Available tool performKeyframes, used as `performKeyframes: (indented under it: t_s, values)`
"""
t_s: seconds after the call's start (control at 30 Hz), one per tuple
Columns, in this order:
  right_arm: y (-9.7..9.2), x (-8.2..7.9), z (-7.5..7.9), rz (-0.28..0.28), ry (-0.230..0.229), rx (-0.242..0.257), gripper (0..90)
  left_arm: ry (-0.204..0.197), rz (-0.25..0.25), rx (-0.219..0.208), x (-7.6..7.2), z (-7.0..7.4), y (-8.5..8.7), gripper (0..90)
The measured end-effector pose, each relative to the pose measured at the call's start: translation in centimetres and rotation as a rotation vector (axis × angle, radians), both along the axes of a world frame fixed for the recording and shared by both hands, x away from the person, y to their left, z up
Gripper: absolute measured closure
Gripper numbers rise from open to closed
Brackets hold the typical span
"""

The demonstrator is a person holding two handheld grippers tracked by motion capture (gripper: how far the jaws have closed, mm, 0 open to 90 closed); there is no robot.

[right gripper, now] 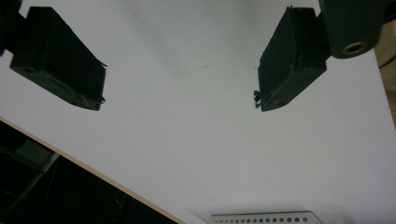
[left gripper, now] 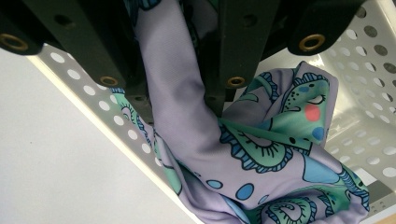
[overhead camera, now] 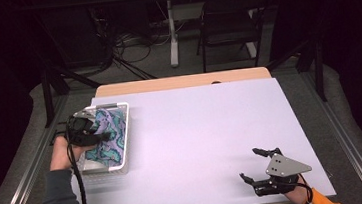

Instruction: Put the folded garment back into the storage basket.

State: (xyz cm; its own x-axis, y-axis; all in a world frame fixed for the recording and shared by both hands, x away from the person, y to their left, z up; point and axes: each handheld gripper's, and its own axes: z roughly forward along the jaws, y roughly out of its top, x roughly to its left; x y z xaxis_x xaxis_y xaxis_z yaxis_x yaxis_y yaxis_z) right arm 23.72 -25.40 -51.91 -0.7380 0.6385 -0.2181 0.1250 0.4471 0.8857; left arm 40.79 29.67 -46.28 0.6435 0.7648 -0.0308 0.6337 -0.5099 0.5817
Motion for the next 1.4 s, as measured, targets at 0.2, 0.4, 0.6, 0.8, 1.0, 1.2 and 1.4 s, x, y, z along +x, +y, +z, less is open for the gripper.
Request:
performKeyframes:
  t_s: [0.2, 0.4, 0.6, 0.8, 1.0, 1.2, 1.4]
  values:
    - [0.0, 0.0, 0.0, 0.000, 0.000, 0.000, 14.6, 0.004, 0.001, 0.002, 0.1, -0.2, 0.0, 73.0]
    - [0.0, 0.0, 0.0, 0.000, 0.001, 0.001, 14.6, 0.018, -0.001, 0.010, 0.3, -0.4, -0.1, 73.0]
    - [0.0, 0.0, 0.0, 0.000, -0.002, -0.001, 14.6, 0.014, 0.006, 0.010, 0.3, -0.6, -0.2, 72.9]
    - [0.0, 0.0, 0.0, -0.001, -0.004, -0.001, 14.6, 0.025, 0.005, 0.014, 0.4, -0.7, -0.2, 72.9]
    - [0.0, 0.0, 0.0, -0.001, -0.003, -0.001, 14.6, 0.031, 0.008, 0.014, 0.5, -0.8, -0.2, 72.8]
    - [0.0, 0.0, 0.0, 0.000, -0.003, -0.001, 14.6, 0.040, 0.012, 0.017, 0.5, -0.9, -0.2, 72.8]
    - [0.0, 0.0, 0.0, 0.000, -0.003, 0.000, 14.6, 0.049, 0.023, 0.019, 0.7, -1.2, -0.1, 72.5]
